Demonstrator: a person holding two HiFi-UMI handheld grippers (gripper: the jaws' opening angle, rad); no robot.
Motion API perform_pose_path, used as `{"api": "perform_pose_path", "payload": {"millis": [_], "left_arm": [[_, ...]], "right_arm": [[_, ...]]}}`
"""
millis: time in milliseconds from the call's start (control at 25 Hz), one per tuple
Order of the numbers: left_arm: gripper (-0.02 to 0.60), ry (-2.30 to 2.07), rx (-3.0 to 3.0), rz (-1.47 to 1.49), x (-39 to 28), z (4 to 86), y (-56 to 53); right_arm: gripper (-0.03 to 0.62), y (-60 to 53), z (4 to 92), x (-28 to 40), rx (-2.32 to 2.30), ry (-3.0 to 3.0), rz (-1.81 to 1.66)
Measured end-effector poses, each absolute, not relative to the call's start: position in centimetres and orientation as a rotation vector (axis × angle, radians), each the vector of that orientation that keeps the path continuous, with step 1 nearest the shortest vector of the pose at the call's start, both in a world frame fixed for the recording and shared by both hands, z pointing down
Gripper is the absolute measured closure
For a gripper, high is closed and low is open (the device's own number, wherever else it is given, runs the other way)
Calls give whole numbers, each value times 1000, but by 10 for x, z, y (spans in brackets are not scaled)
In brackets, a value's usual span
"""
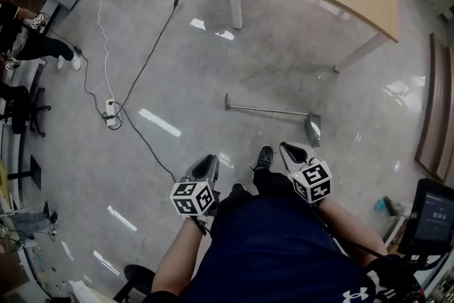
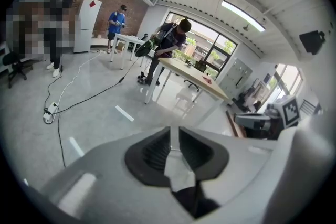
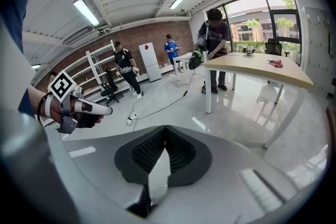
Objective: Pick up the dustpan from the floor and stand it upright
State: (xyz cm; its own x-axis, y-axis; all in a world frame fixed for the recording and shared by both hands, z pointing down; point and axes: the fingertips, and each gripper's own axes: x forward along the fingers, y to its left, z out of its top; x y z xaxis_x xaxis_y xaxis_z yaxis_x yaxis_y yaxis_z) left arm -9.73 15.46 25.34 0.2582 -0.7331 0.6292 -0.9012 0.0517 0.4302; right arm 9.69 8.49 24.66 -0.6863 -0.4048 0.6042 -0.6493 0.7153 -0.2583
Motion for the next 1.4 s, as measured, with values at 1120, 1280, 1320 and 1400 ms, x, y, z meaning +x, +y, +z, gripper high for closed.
{"api": "perform_pose_path", "payload": {"millis": [1120, 1280, 1320, 1400], "left_arm": [[514, -1256, 1817, 610, -120, 485, 18], [510, -1258, 1798, 634, -133, 537, 8], [508, -1261, 1795, 637, -136, 550, 6], [506, -1265, 1782, 642, -143, 574, 4]], "right_arm": [[583, -34, 501, 83, 795, -2162, 610], [580, -42, 547, 79, 773, -2157, 591], [570, -45, 556, 77, 769, -2161, 582], [554, -49, 572, 72, 756, -2171, 572]]}}
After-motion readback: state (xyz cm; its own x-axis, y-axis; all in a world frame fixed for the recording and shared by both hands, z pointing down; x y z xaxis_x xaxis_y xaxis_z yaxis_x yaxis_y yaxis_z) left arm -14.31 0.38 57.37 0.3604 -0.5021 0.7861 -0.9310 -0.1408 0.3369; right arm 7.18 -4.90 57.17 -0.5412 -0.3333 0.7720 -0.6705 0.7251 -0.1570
